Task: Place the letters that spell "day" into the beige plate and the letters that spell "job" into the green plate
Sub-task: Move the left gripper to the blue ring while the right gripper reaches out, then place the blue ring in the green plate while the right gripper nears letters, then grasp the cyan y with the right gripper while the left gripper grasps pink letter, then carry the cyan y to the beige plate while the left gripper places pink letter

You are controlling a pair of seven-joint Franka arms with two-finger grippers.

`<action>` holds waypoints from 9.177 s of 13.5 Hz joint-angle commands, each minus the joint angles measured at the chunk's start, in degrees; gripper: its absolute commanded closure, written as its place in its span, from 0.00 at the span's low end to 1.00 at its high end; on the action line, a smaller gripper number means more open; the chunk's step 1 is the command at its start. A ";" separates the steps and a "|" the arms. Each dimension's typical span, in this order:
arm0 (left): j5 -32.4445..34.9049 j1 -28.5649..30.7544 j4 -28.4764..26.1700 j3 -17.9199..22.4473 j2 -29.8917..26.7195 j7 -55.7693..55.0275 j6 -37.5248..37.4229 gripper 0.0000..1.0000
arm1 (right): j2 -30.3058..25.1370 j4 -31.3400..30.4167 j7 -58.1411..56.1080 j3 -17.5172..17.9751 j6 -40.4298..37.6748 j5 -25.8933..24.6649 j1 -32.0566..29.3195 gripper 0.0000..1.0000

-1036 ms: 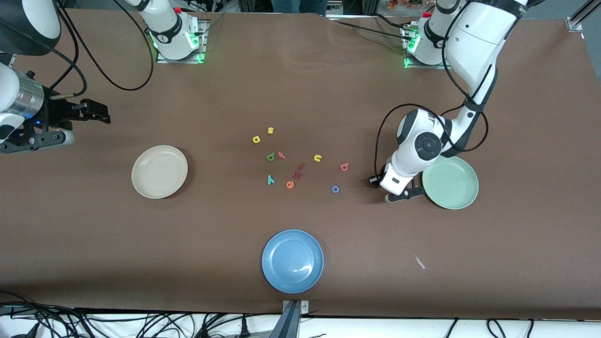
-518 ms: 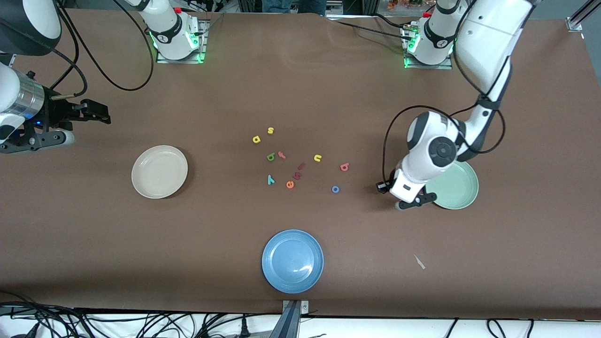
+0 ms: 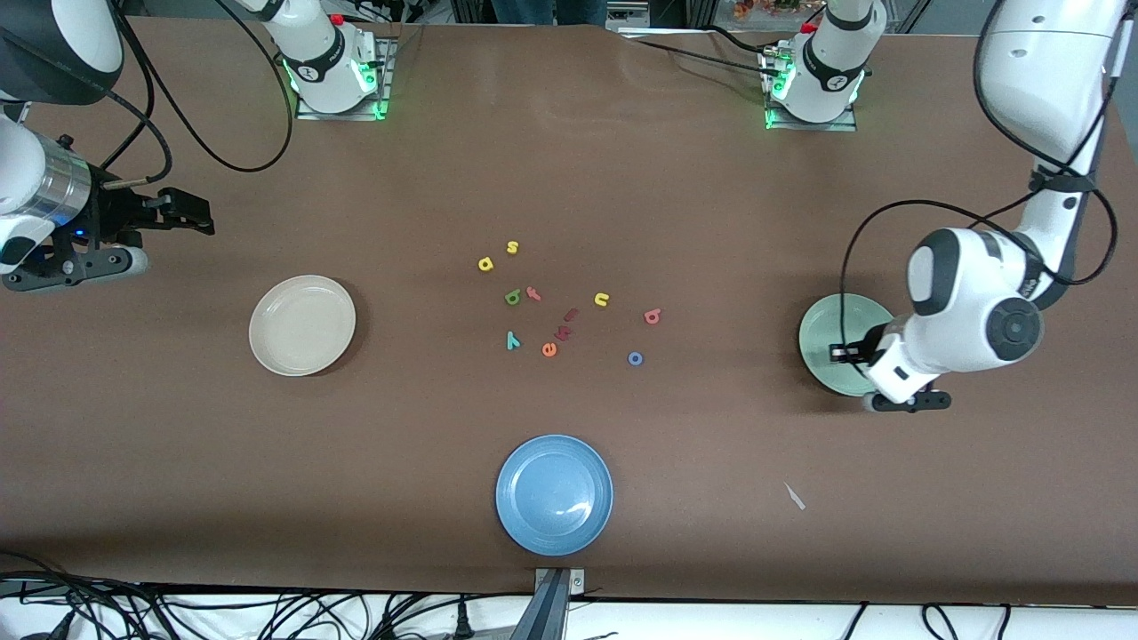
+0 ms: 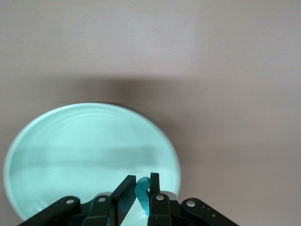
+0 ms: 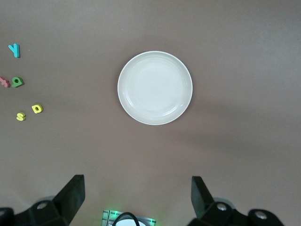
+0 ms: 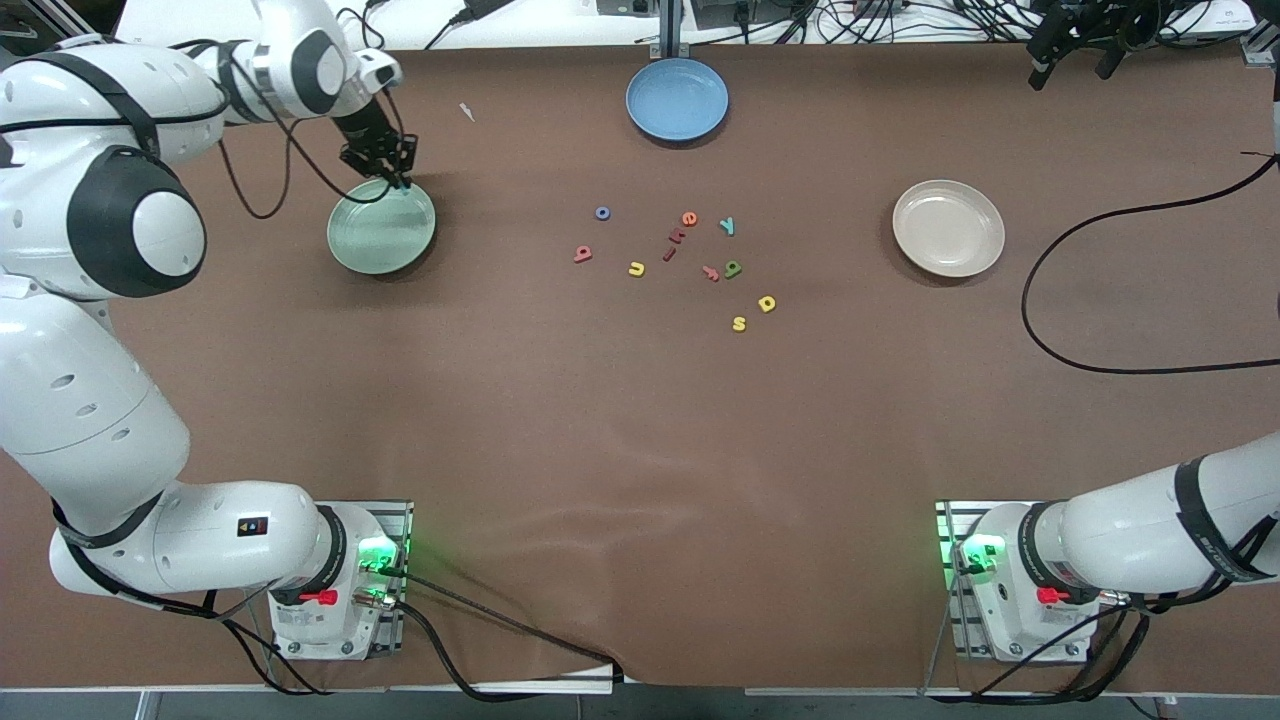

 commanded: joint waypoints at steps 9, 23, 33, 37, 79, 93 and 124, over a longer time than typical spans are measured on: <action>1.36 -1.51 3.97 -10.15 -2.21 -22.59 -3.96 0.00 | 0.84 0.39 2.98 0.01 1.42 1.16 2.56 0.00; 1.54 -32.88 13.82 0.80 15.10 -56.41 15.91 0.03 | 4.80 0.65 14.32 0.01 7.65 3.19 12.40 0.00; 3.04 -37.81 13.82 5.81 16.51 -56.33 15.47 0.71 | 9.54 -3.48 25.92 6.24 21.54 3.10 15.39 0.00; 3.30 -35.98 13.91 5.99 14.33 -55.54 13.03 0.99 | 13.58 -3.57 26.28 7.65 25.40 3.01 16.35 0.00; 16.31 -20.58 -1.74 -11.94 8.52 -61.42 16.52 0.13 | 37.41 -2.86 36.47 10.82 56.35 -8.59 23.57 0.58; 17.98 -21.91 -2.35 -11.94 8.87 -62.57 15.91 0.76 | 21.80 -14.51 18.23 10.82 48.70 -6.31 13.22 1.00; 16.22 21.16 -2.09 -16.16 5.00 -1.31 -4.92 0.39 | 7.52 -38.02 11.12 13.45 53.97 -4.90 1.49 0.59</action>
